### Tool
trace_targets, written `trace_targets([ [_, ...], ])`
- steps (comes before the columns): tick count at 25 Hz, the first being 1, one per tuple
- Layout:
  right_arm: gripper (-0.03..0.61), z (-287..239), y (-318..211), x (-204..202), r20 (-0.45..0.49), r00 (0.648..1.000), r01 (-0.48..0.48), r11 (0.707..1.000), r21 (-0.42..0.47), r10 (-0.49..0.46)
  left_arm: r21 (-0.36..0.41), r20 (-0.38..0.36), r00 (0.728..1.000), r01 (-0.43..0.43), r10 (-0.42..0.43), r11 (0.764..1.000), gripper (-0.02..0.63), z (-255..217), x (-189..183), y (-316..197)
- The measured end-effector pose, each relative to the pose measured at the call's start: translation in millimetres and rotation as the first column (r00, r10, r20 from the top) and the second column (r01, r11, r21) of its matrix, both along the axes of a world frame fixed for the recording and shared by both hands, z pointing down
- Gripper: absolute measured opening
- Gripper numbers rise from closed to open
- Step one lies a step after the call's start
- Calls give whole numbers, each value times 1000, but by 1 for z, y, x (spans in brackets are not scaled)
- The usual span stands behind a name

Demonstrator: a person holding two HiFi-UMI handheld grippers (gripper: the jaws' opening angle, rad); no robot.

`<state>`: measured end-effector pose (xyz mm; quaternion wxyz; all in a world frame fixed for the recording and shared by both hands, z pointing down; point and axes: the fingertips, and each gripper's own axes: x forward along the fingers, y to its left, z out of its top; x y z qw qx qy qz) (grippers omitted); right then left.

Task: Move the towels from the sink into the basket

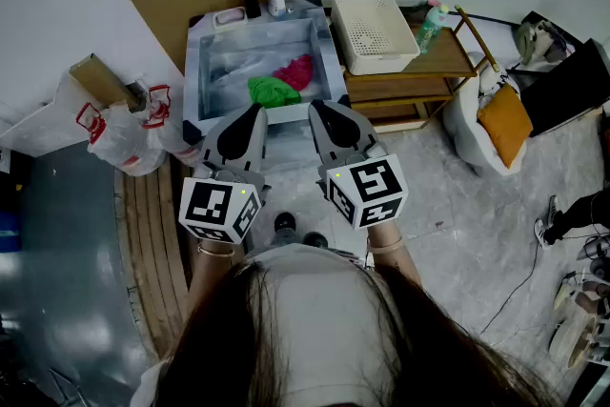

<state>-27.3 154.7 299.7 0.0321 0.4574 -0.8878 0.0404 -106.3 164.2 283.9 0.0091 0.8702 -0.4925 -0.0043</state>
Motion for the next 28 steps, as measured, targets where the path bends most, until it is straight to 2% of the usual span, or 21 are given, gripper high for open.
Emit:
trace_targets([
  [12, 25, 20, -53, -33, -6, 998, -66, 996, -53, 66, -45, -15, 999, -44, 43, 998, 8, 20, -48, -57],
  [20, 25, 32, -76, -33, -19, 995, -103, 991, -90, 101, -74, -30, 996, -81, 79, 994, 8, 30, -52, -83],
  [28, 25, 51, -103, -28, -57, 995, -85, 989, -123, 78, -94, -29, 997, -74, 72, 993, 8, 41, -45, -107],
])
